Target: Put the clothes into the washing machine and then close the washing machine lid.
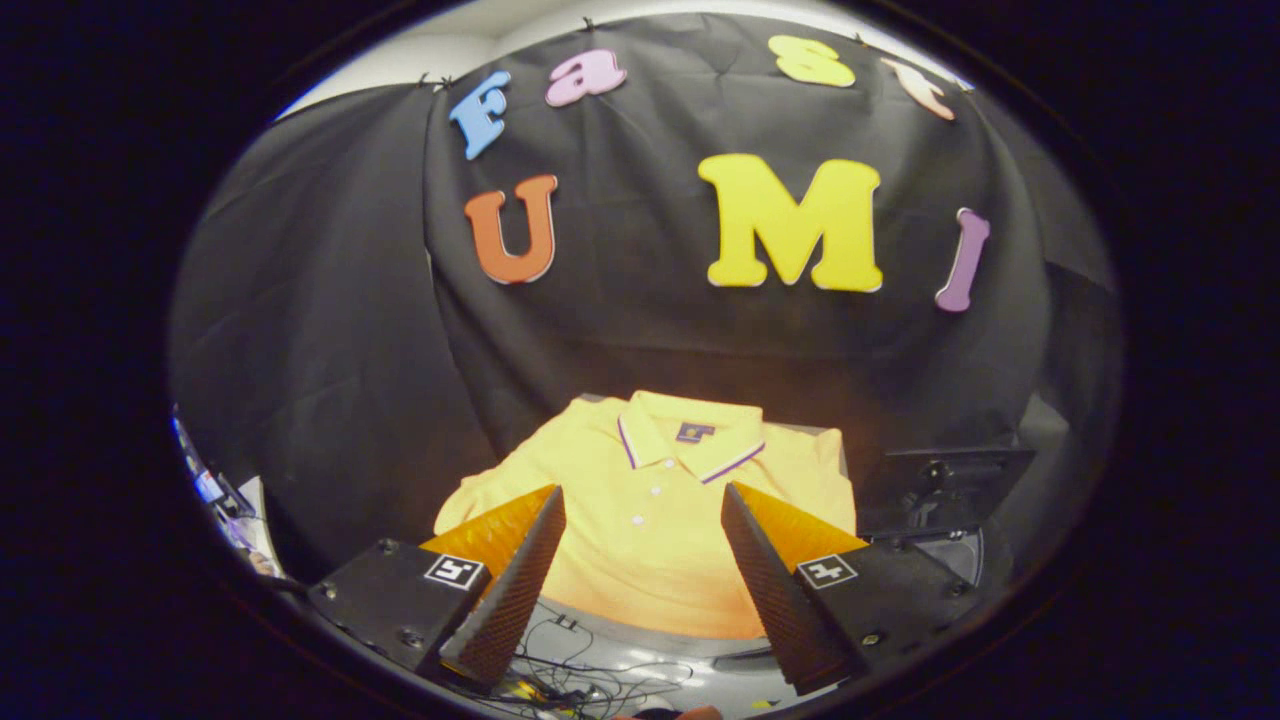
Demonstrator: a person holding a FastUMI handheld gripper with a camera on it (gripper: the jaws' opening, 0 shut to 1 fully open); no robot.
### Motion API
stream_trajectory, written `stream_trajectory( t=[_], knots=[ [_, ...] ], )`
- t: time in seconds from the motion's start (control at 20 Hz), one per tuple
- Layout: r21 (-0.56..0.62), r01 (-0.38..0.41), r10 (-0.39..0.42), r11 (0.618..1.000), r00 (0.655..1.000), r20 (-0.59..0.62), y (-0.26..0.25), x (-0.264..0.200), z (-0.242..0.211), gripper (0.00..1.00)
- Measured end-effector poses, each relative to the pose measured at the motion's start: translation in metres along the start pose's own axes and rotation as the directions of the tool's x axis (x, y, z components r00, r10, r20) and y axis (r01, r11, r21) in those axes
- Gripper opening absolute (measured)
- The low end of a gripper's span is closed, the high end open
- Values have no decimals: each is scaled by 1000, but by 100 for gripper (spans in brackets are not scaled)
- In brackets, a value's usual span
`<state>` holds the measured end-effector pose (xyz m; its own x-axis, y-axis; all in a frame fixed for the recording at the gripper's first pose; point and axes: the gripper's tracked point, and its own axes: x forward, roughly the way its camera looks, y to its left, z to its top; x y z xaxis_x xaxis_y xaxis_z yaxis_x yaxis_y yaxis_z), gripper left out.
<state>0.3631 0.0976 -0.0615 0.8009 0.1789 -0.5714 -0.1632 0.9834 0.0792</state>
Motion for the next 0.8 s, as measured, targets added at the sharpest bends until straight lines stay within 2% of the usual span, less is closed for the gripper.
stream_trajectory(
  t=[0.2, 0.35, 0.55, 0.65, 0.8],
  knots=[
    [20, 28, -23, 999, 981, -193, -11, 59, 0, 99],
    [39, 26, -9, 999, 931, -365, -15, 95, -16, 98],
    [14, 8, 0, 1000, 867, -498, -8, 118, -28, 98],
    [22, 41, -22, 999, 828, -560, -13, 124, -39, 98],
    [-32, 90, -91, 995, 795, -600, -13, 124, -38, 97]
  ],
)
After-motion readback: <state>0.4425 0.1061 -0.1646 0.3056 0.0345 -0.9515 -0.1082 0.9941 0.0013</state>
